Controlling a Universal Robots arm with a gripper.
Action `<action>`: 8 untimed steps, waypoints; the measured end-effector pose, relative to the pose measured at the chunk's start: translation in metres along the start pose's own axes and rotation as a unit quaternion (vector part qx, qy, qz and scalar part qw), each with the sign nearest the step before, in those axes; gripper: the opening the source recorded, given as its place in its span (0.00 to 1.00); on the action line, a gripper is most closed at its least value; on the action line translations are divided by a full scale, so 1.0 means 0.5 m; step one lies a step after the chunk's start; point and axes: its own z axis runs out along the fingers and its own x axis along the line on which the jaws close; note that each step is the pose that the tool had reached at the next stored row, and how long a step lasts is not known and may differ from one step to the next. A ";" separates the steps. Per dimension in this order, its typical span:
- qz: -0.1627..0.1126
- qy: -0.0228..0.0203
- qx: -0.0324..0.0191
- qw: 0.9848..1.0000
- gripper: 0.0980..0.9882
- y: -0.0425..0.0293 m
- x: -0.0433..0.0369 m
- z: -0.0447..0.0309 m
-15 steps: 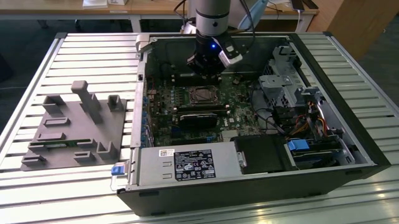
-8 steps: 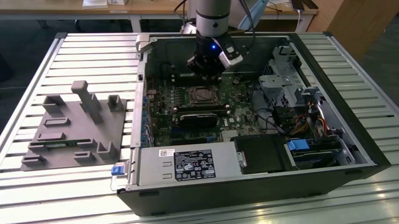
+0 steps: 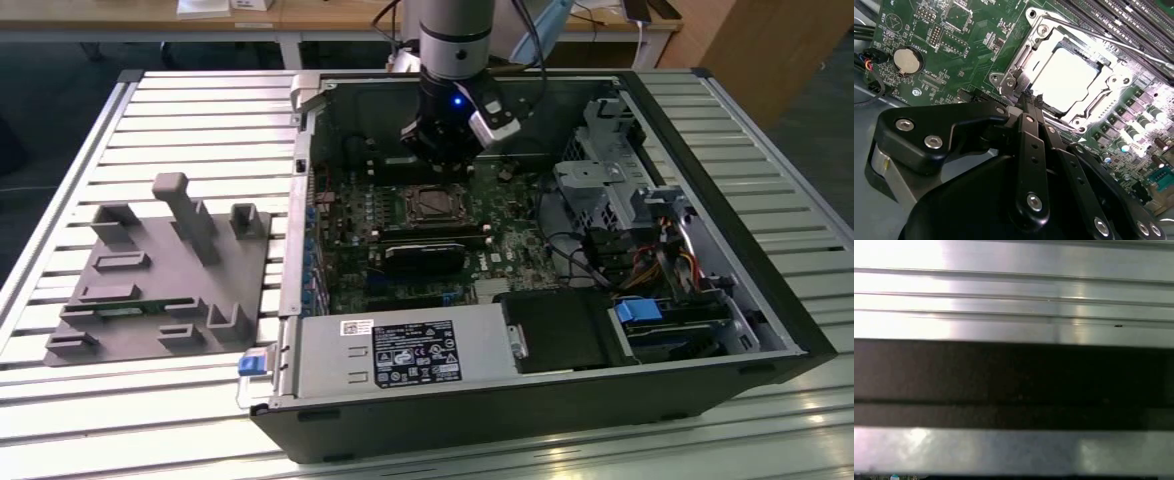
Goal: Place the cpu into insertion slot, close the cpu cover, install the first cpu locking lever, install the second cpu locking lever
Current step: 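Install the second cpu locking lever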
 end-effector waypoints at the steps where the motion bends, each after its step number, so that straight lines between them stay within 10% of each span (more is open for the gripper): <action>1: 0.000 0.000 0.000 1.000 0.01 0.000 0.000 -0.002; 8: 0.000 0.000 0.000 1.000 0.01 0.000 -0.001 -0.033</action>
